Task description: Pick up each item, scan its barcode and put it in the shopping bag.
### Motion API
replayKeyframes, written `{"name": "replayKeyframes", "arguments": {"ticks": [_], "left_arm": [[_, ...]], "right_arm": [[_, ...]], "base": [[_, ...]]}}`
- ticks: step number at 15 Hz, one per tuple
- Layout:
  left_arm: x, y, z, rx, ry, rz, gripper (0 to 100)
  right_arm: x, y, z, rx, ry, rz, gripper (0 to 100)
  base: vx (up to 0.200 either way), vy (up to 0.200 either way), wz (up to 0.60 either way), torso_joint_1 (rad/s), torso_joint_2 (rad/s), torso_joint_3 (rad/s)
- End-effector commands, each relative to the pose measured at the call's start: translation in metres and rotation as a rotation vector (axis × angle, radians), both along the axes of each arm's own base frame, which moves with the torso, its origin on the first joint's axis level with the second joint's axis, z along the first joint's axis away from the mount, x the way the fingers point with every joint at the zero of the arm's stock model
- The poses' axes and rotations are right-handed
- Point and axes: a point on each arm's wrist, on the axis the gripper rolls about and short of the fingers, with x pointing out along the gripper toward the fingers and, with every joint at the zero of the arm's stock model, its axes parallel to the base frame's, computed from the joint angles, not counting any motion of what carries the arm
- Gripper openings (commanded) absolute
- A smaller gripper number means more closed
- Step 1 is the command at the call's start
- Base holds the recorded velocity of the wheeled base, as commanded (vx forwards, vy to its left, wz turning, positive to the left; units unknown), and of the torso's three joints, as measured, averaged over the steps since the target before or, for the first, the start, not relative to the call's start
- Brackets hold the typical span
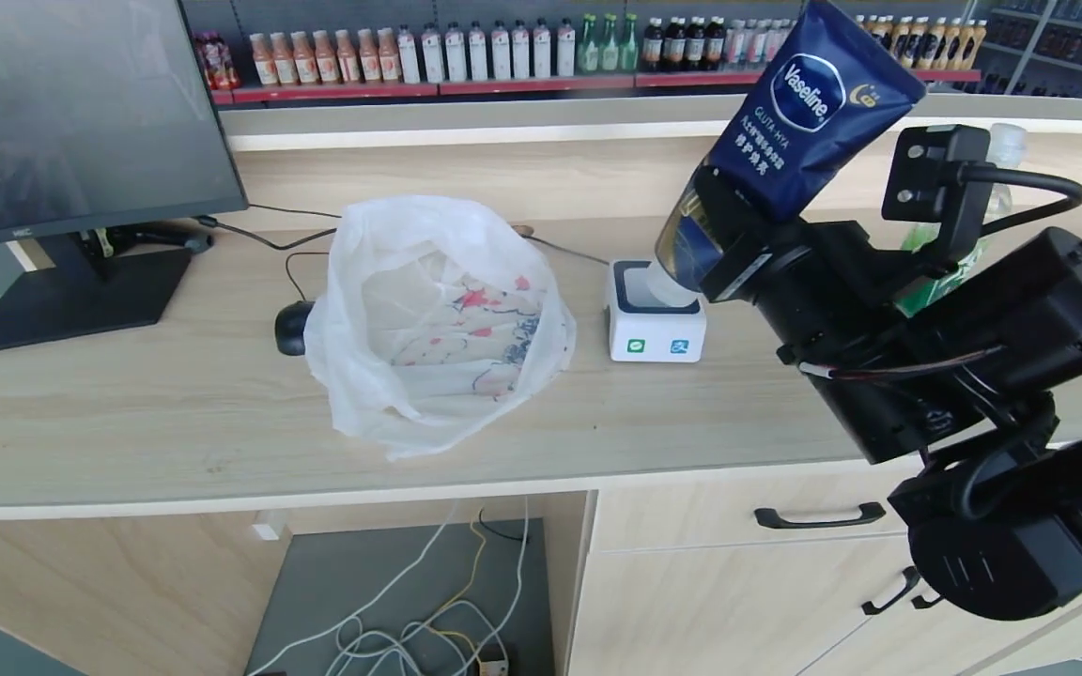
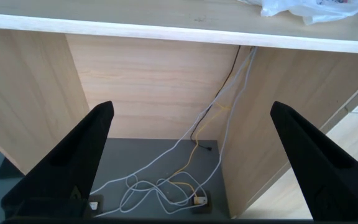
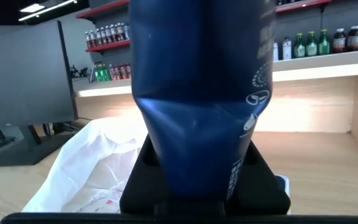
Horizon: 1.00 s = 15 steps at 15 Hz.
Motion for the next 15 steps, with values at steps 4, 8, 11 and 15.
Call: {"name": "replayKeyframes", "arguments": {"ticks": [4, 8, 11, 15], "left_arm": [[0.000, 0.000, 0.000, 0.001, 0.002, 0.000, 100], [0.000, 0.000, 0.000, 0.001, 0.002, -0.001, 100], [0.000, 0.000, 0.000, 0.001, 0.000, 0.000, 100], [0.000, 0.000, 0.000, 0.001, 0.002, 0.000, 100]], "right_arm": [[-0.004, -0.003, 0.006, 0.005, -0.017, -0.003, 0], [-0.003, -0.006, 0.001, -0.011, -0.003, -0.014, 0], [0.012, -0.004, -0.016, -0.023, 0.046, -0.023, 0], [0.043, -0.015, -0.029, 0.028, 0.091, -0.057, 0]], "base": [[0.000, 0.000, 0.00, 0.000, 0.00, 0.000], [0.000, 0.000, 0.00, 0.000, 0.00, 0.000], [0.000, 0.000, 0.00, 0.000, 0.00, 0.000], [0.000, 0.000, 0.00, 0.000, 0.00, 0.000]]}}
